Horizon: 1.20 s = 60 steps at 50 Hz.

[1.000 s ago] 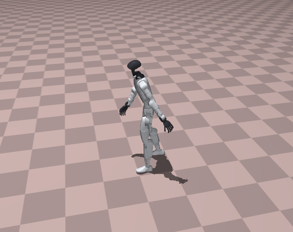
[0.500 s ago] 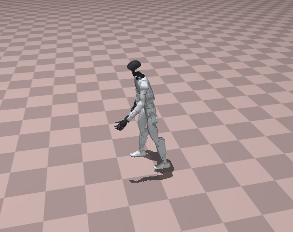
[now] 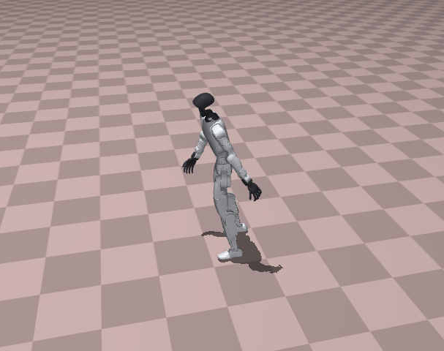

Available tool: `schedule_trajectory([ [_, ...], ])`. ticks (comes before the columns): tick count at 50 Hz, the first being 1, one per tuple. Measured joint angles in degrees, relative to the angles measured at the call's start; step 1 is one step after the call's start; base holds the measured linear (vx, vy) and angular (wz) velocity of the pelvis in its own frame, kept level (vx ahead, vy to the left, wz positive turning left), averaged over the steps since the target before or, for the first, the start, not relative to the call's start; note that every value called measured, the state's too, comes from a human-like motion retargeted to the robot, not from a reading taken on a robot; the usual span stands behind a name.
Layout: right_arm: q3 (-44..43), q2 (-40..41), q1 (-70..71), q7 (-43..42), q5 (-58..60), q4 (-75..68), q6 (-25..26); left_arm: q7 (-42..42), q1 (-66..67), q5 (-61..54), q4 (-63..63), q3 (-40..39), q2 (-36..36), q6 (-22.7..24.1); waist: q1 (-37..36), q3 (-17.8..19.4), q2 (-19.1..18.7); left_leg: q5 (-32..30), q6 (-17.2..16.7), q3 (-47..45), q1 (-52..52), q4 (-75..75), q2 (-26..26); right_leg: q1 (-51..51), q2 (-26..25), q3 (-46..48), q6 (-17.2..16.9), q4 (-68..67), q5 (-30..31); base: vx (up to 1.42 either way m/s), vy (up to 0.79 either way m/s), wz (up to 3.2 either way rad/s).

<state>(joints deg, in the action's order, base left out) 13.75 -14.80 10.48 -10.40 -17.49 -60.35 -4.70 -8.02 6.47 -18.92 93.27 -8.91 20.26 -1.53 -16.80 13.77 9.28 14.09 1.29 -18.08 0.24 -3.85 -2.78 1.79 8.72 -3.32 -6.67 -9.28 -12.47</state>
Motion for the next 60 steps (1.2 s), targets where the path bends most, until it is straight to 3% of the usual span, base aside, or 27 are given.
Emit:
schedule_trajectory([
  [2, -1.36, 1.34, -2.05, 0.25, -1.62, -0.35, -0.1, 0.56, 0.35, -1.62, -0.3, -1.54, 0.84, -0.57, 0.34, 0.0, 0.11, 0.41, 1.31, 1.0, 1.51, 0.56, -0.81, -0.38, -1.43, 1.21, 1.18, -3.3, 1.08, 0.42, 0.12, 0.38],
  [5, -3.07, 2.92, -5.78, 0.05, -1.46, -2.48, 0.87, 2.82, -2.15, 1.36, -2.18, -0.56, 1.47, -2.68, 0.77, 0.02, -0.19, 0.23, 1.96, 2.86, 2.28, 1.29, -2.04, -5.84, -3.88, 3.02, 2.95, -12.8, -1.96, 0.34, 0.07, 0.61],
  [8, -3.23, 3.6, -8.03, 0.09, 3.0, -6.04, 2.32, 1.58, -8.25, 4.61, -6.72, 2.89, 0.74, -2.26, 1.75, 1.01, -0.3, -0.15, 1.91, 4.72, 2.59, 2.06, -1.52, -11.11, -3.64, 6.74, 1.81, -11.57, -2.24, 0.3, 0.02, 0.69],
  [10, -3.11, 3.68, -8.87, 1.07, 6.91, -8.27, 3.31, -0.22, -12.51, 4.33, -11.39, 5.21, -0.3, -0.38, 3.23, 2.29, -0.21, -0.43, 1.81, 6.25, 3.45, 2.61, -0.13, -12.52, -2.59, 8.44, 0.05, -4.25, 1.9, 0.32, 0.0, 0.82],
  [13, -3.45, 3.16, -9.35, 3.12, 10.82, -10.62, 4.05, -4.15, -17.63, 0.43, -21.44, 9.24, -2.24, 4.13, 6.7, 4.24, -0.43, -0.55, 2.2, 9.03, 5.52, 3.42, 2.46, -12.91, -0.7, 7.71, -3.59, 7.65, 14.24, 0.34, -0.02, 0.93],
  [15, -3.99, 2.4, -9.17, 4.13, 11.6, -11.65, 4.28, -6.89, -20.23, -3.74, -29.9, 12.51, -3.14, 6.7, 8.94, 4.51, -1.85, -0.46, 2.32, 10.79, 6.19, 4.1, 2.74, -13.48, -0.01, 6.68, -3.3, 9.76, 17.13, 0.34, -0.04, 0.84],
  [20, -5.24, -0.63, -7.38, 5.32, 14.15, -15.8, 4.59, -8.27, -24.18, -14.02, -47.83, 19.65, -4.26, 12.72, 12.44, 3.45, -6.74, 0.49, 0.68, 12.54, 7.01, 4.57, 2.35, -12.46, 1.13, 9.93, -4.31, 5.79, 9.47, 0.35, -0.08, 0.65],
  [23, -4.58, -3.29, -2.71, 7.91, 20.06, -21.83, 7.64, -4.91, -23.31, -22.34, -51.9, 21.82, -5.58, 12.53, 11.74, 3.44, -9.1, 1.14, -1.16, 8.45, 7.21, 2.8, 2.6, -14.48, 1.52, 9.68, -2.82, -1.64, 4.26, 0.35, -0.1, -0.02],
  [27, -3.86, -6.4, 7.75, 10.95, 28.31, -29.7, 11.18, -0.95, -17.95, -22.33, -48.19, 22.1, -6.21, 9.6, 11.38, 3.44, -10.83, 1.73, -0.78, 5.27, 5.47, 2.41, 3.87, -8.76, 1.08, 9.16, -3.74, 6.84, 7.09, 0.36, -0.07, -0.29],
  [31, -8.67, -7.11, 15.76, 6.05, 27.72, -29.19, 11.79, -0.2, -8.9, -6.16, -37.48, 21.01, -5.59, 5.09, 9.78, 3.74, -11.16, 2.02, -0.26, 2.93, 2.78, 3.59, 4.11, -5.54, 0.74, 7.88, -3.49, 6.65, 5.78, 0.4, 0.0, -0.49],
  [35, -10.39, -4.62, 20.2, -1.4, 15.56, -19.3, 6.99, 2.07, -1.98, 5.97, -23.98, 18.0, -5.44, 2.81, 6.13, 3.39, -9.93, -0.85, 1.84, 0.95, -0.85, 8.01, 3.73, -3.87, 0.35, 6.14, -2.8, 5.58, 5.23, 0.41, 0.04, -0.48],
  [38, -6.69, -2.11, 18.84, -4.48, 6.97, -7.95, 2.97, 6.57, 3.42, 15.99, -13.96, 13.55, -4.05, 1.58, 3.55, 3.22, -8.67, -1.99, -2.33, -3.38, -4.65, 4.63, 1.71, -2.57, 0.25, 5.87, -0.56, 0.19, 2.33, 0.46, 0.08, -0.33],
  [42, -0.52, -0.87, 17.62, -5.07, 3.78, 2.8, -0.79, 7.61, 7.49, 18.35, -6.04, 8.86, -1.32, 1.17, 0.33, 1.65, -6.2, -8.81, -4.69, -9.33, -6.7, 6.44, -0.36, 0.74, -0.55, 4.82, 0.63, 0.3, 2.27, 0.49, 0.13, -0.22],
  [44, 1.53, -0.08, 17.99, -5.37, 2.45, 4.62, -1.84, 5.32, 6.89, 13.34, -4.08, 8.25, -0.07, 0.98, -1.01, 0.91, -3.93, -10.55, -1.99, -9.89, -6.16, 8.57, -0.16, 0.94, -0.59, 3.65, 0.5, -0.2, 2.49, 0.47, 0.16, -0.21],
  [48, 3.16, 1.95, 14.16, -2.71, -0.76, 4.89, -1.76, 3.85, 3.96, 7.61, -2.92, 8.89, 1.16, 0.08, -2.06, 0.82, -1.57, -7.3, 1.56, -7.42, -1.98, 8.65, -0.75, 1.88, -1.62, 2.84, 0.74, -6.27, 4.21, 0.49, 0.19, 0.16],
  [50, 3.07, 2.34, 10.87, 0.27, 5.57, 1.66, 3.22, 6.29, 0.23, 8.9, -3.31, 9.45, 1.95, -2.9, -4.18, 0.71, -0.14, -4.61, 1.45, -7.37, -1.09, 6.86, -1.07, -6.29, -1.96, 1.17, 1.51, -24.36, 1.65, 0.44, 0.18, 0.02],
  [53, -0.3, 4.86, 4.59, -1.48, 5.4, -5.7, 3.62, 7.21, -7.68, 12.45, -6.2, 11.45, 2.35, -3.85, -5.22, 0.12, 0.92, -1.8, 2.08, -5.39, -0.48, 4.18, -0.92, -12.52, -0.91, 3.59, 4.05, -35.1, -2.38, 0.43, 0.16, 0.55],
  [57, -2.62, 6.17, -3.54, 4.55, 19.8, -18.96, 8.54, 9.62, -18.8, 15.5, -15.74, 13.98, 1.2, -3.74, -2.61, 0.75, -0.34, 0.99, 0.75, 0.91, 2.47, 1.8, -0.56, -14.15, 1.09, 10.35, 4.98, -34.22, -3.7, 0.44, 0.14, 1.39],
  [60, -2.82, 5.83, -7.67, 14.5, 25.23, -26.28, 8.62, 5.67, -25.22, 9.86, -27.15, 18.7, -0.29, -1.15, 0.86, -0.97, -0.62, 0.61, 2.27, 5.12, 1.95, 2.03, 0.59, -15.74, -0.18, 9.41, 3.81, -19.96, -0.58, 0.38, 0.08, 1.34],
])
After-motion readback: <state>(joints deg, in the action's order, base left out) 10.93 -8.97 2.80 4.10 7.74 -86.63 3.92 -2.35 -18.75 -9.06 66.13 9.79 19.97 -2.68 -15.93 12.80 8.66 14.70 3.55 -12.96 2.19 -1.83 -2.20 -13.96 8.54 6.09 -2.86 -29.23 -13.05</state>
